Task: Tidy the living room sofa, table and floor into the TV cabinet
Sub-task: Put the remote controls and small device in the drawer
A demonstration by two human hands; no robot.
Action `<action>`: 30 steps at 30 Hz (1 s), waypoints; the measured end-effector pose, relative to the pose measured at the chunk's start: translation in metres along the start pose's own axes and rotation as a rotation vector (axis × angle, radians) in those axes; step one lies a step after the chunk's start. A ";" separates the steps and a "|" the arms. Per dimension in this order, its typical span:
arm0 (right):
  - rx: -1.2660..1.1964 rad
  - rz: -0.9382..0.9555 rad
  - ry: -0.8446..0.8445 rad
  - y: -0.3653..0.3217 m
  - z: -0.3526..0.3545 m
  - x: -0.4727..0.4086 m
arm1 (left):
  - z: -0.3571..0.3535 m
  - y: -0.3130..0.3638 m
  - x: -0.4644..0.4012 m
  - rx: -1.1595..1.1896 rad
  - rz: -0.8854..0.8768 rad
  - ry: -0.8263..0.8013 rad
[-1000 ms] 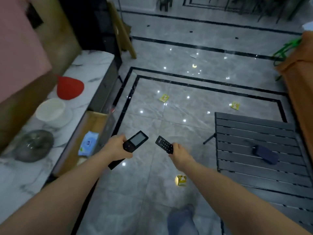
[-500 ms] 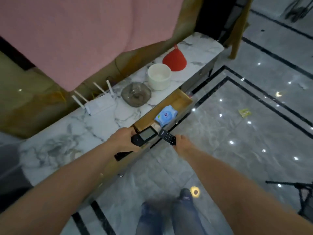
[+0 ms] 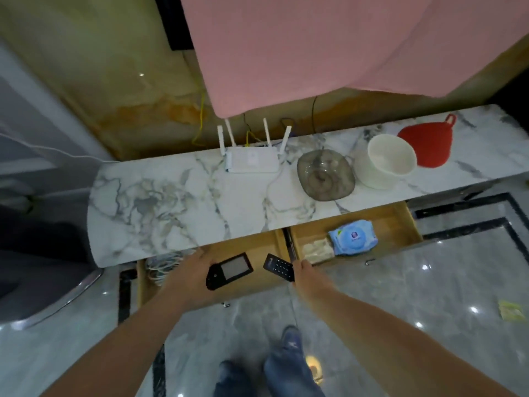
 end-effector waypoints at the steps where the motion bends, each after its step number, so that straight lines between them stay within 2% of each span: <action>1: 0.029 0.004 0.005 -0.002 -0.010 -0.021 | -0.016 -0.016 -0.013 0.013 0.035 -0.003; 4: 0.106 0.044 0.054 -0.007 -0.032 -0.067 | -0.051 -0.043 -0.040 0.024 0.079 0.041; 7: 0.123 0.078 0.136 -0.016 -0.056 -0.113 | -0.085 -0.069 -0.064 0.041 0.089 0.202; 10: 0.160 0.112 0.134 -0.036 -0.093 -0.160 | -0.129 -0.099 -0.082 0.082 0.104 0.281; 16: 0.264 0.222 0.103 -0.072 -0.166 -0.245 | -0.208 -0.140 -0.127 0.041 0.082 0.289; 25: 0.461 0.371 0.282 -0.115 -0.201 -0.317 | -0.259 -0.175 -0.168 -0.065 -0.122 0.366; 30: 0.469 0.440 0.360 -0.135 -0.217 -0.343 | -0.275 -0.178 -0.174 -0.110 -0.217 0.376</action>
Point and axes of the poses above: each hand's wrist, its own x-axis away from the middle knuckle, its own z-axis out of the back of the hand, y = z × x, the point moved 3 cm from there along -x, towards the middle knuckle, and after that the axes turned 6 degrees about y, right-handed, at the moved point
